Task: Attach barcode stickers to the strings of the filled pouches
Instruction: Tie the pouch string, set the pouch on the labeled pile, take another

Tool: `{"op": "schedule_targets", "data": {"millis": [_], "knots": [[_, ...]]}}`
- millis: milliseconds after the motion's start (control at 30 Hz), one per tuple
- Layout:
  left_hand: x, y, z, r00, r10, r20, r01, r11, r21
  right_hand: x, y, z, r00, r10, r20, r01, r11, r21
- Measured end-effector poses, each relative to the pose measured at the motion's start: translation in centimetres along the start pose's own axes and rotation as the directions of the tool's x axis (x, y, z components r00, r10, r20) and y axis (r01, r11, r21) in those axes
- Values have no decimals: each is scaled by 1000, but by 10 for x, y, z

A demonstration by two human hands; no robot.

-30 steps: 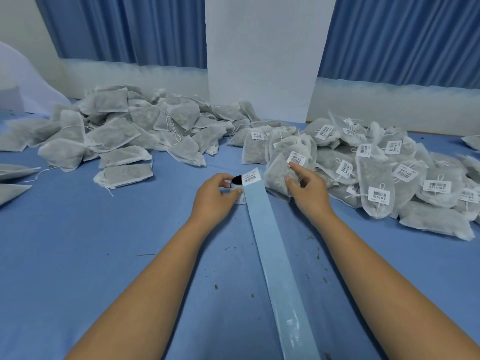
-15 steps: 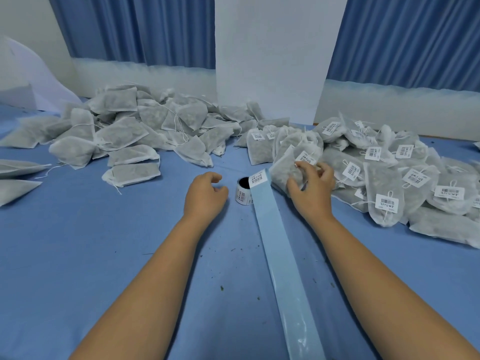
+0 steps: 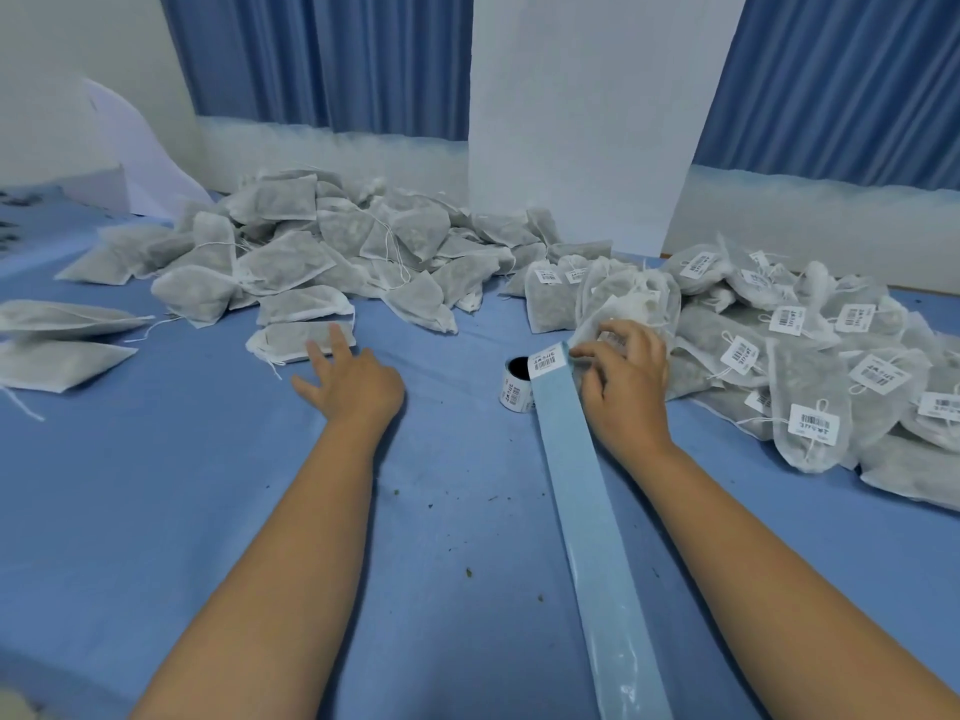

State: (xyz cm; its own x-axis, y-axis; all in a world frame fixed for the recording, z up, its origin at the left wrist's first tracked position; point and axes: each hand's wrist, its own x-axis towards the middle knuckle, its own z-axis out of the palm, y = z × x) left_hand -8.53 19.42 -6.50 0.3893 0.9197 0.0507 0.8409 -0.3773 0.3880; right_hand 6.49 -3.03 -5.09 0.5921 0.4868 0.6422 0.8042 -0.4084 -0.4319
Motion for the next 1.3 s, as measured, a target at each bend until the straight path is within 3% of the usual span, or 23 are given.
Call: {"op": "schedule_targets", "data": {"millis": [167, 300, 433, 533, 633, 700, 733, 833, 967, 1100, 1300], "knots": [[-1, 2, 0, 999, 12, -33, -14, 999, -52, -2, -7, -2, 999, -33, 14, 33, 999, 15], [-8, 6, -11, 948, 111, -297, -176, 963, -203, -2, -18, -2, 993, -116, 12, 116, 993, 30], [-24, 20, -24, 874, 189, -447, -409, 784, -467, -1, -17, 0, 984, -175, -17, 176, 983, 44], [-38, 33, -32, 860, 148, -489, -469, 607, -641, 0, -16, -2, 989, -120, -83, 128, 987, 99], [-48, 43, -40, 944, 67, -324, -329, 295, -897, 6, -22, -8, 990, -55, -132, 83, 973, 217], [-51, 48, -45, 981, 88, -173, -181, 86, -980, 11, -31, -12, 998, 10, -65, 10, 952, 306], [-52, 50, -45, 987, 115, -116, -121, 36, -992, 12, -35, -13, 999, 44, -1, -40, 935, 354], [-54, 53, -46, 981, 195, 2, 12, -52, -999, 14, -43, -14, 978, 100, 184, -178, 861, 476], [-52, 51, -47, 973, 206, 105, 145, -191, -971, 18, -46, -13, 951, 167, 260, -285, 799, 530], [-50, 52, -48, 972, 185, 147, 194, -270, -943, 24, -47, -18, 876, 236, 421, -470, 615, 633], [-54, 56, -48, 932, 218, 289, 355, -390, -850, 24, -50, -26, 917, 128, 377, -358, 680, 640]]}}
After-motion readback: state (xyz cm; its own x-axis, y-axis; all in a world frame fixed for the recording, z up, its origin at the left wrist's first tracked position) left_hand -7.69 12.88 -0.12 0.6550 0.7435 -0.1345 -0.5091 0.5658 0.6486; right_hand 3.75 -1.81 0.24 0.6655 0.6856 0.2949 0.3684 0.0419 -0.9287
